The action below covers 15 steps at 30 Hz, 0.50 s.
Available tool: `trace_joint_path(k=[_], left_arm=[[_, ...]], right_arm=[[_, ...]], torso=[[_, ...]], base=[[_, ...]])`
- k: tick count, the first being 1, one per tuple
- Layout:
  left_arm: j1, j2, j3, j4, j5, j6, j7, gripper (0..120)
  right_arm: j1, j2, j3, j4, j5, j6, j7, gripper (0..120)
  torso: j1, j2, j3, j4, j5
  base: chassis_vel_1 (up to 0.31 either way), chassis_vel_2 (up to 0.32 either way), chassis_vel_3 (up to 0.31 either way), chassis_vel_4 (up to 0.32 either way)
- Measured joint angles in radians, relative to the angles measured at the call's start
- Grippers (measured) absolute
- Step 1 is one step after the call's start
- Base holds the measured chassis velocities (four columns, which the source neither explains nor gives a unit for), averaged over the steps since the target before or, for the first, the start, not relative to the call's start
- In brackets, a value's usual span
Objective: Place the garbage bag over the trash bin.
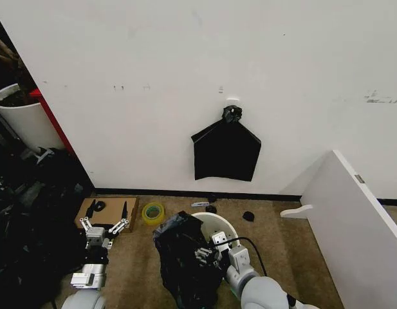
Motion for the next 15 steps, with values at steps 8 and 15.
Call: trace_joint_path(k=[8, 15], left_arm=[[0.083, 0.047, 0.029, -0.056, -0.138, 0.052, 0.043, 100], [0.144, 0.091, 0.053, -0.134, -0.352, 0.148, 0.167, 100]], right_arm=[[0.002, -0.002, 0.019, -0.031, 0.009, 0.015, -0.031, 36], [0.001, -0.005, 0.031, -0.045, 0.002, 0.038, -0.027, 13]], torso=[[0.0, 0.0, 0.0, 0.0001, 0.0001], [0.0, 0.0, 0.0, 0.0002, 0.0002]], base=[[0.0, 0.0, 0.0, 0.0], [0.0, 0.0, 0.0, 0.0]])
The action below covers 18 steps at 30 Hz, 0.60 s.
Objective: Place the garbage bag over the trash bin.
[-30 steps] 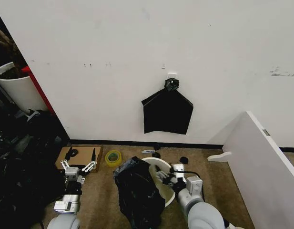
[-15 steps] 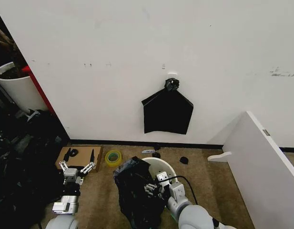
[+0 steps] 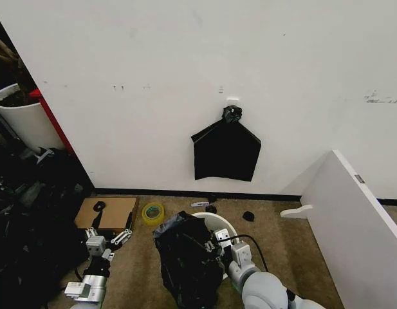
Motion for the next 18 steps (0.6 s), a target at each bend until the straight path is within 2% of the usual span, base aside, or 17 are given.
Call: trace_joint_path(k=[4, 7, 10, 11, 15, 18], left_arm=[[0.017, 0.013, 0.026, -0.025, -0.034, 0.061, 0.053, 100], [0.021, 0.015, 0.098, -0.047, -0.065, 0.148, 0.057, 100], [0.012, 0.002, 0.164, -0.05, -0.068, 0.224, 0.025, 100], [0.012, 0.002, 0.164, -0.05, -0.068, 0.224, 0.025, 100], [-0.003, -0.017, 0.232, -0.053, -0.07, 0.326, -0.059, 100], [-0.004, -0.02, 0.249, -0.058, -0.069, 0.356, -0.087, 100]], right_arm=[[-0.002, 0.0, 0.001, -0.001, -0.005, 0.012, 0.0, 0], [-0.008, -0.001, -0.002, -0.002, -0.016, 0.024, -0.003, 0], [-0.014, 0.0, -0.002, -0.003, -0.025, 0.035, -0.007, 0], [-0.014, 0.0, -0.002, -0.003, -0.025, 0.035, -0.007, 0], [-0.019, -0.001, -0.002, -0.003, -0.035, 0.05, -0.01, 0], [-0.017, -0.001, 0.003, -0.002, -0.038, 0.053, -0.01, 0]], torso=[[0.0, 0.0, 0.0, -0.0001, 0.0001], [0.0, 0.0, 0.0, -0.0002, -0.0001], [0.0, 0.0, 0.0, -0.0002, -0.0001], [0.0, 0.0, 0.0, -0.0002, -0.0001], [0.0, 0.0, 0.0, -0.0002, -0.0001], [0.0, 0.0, 0.0, -0.0002, 0.0]], base=[[0.0, 0.0, 0.0, 0.0], [0.0, 0.0, 0.0, 0.0], [0.0, 0.0, 0.0, 0.0], [0.0, 0.0, 0.0, 0.0], [0.0, 0.0, 0.0, 0.0], [0.0, 0.0, 0.0, 0.0]])
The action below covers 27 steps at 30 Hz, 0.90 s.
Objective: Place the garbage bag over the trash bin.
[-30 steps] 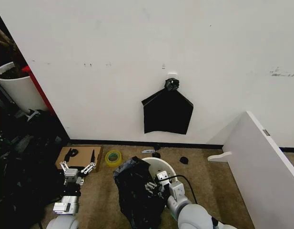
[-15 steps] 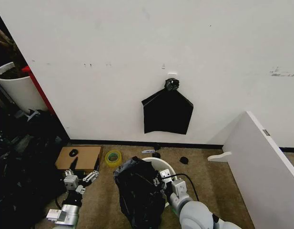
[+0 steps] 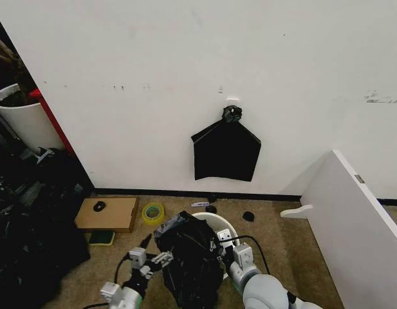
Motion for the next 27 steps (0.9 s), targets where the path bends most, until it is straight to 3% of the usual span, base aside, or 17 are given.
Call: trace_joint_path(k=[15, 19, 24, 27], left_arm=[[-0.009, -0.009, 0.073, -0.033, 0.014, 0.094, -0.081, 100], [-0.029, -0.024, 0.101, -0.033, 0.035, 0.135, -0.147, 99], [-0.058, -0.045, 0.151, -0.037, 0.042, 0.2, -0.318, 96], [-0.064, -0.05, 0.16, -0.041, 0.044, 0.219, -0.354, 95]], right_arm=[[-0.002, -0.018, 0.03, 0.002, -0.039, 0.006, 0.003, 0], [-0.008, -0.016, 0.027, 0.001, -0.042, 0.007, 0.003, 0], [-0.018, -0.012, 0.018, 0.001, -0.048, 0.008, 0.001, 0], [-0.02, -0.011, 0.017, 0.0, -0.048, 0.008, 0.001, 0]], torso=[[0.0, 0.0, 0.0, 0.0001, 0.0], [0.0, 0.0, 0.0, 0.0001, 0.0], [0.0, 0.0, 0.0, 0.0, 0.0], [0.0, 0.0, 0.0, 0.0, -0.0001]], base=[[0.0, 0.0, 0.0, 0.0], [0.0, 0.0, 0.0, 0.0], [0.0, 0.0, 0.0, 0.0], [0.0, 0.0, 0.0, 0.0]])
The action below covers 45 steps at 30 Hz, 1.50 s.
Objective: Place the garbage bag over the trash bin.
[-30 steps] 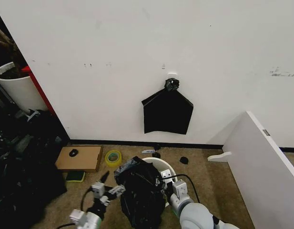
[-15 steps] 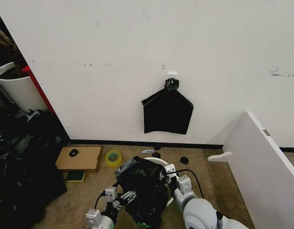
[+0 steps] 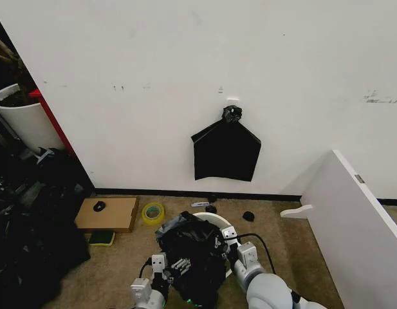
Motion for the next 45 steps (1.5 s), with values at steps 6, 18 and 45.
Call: trace_joint_path(k=[6, 18, 45], left_arm=[[-0.027, -0.006, 0.0, -0.009, -0.023, 0.07, -0.057, 93], [-0.072, 0.014, -0.045, -0.106, -0.212, 0.233, -0.125, 88], [-0.231, -0.025, 0.03, -0.034, -0.4, 0.481, -0.366, 67]], right_arm=[[-0.002, 0.0, -0.002, 0.0, 0.0, 0.0, -0.002, 0], [0.003, 0.004, 0.001, 0.001, -0.001, -0.001, -0.004, 0], [-0.024, 0.025, -0.002, 0.006, -0.027, -0.01, -0.006, 0]], torso=[[0.0, 0.0, 0.0, 0.0001, 0.0], [0.0, 0.0, 0.0, 0.0001, 0.0], [0.0, 0.0, 0.0, 0.0001, 0.0]], base=[[0.0, 0.0, 0.0, 0.0], [0.0, 0.0, 0.0, 0.0], [0.0, 0.0, 0.0, 0.0]])
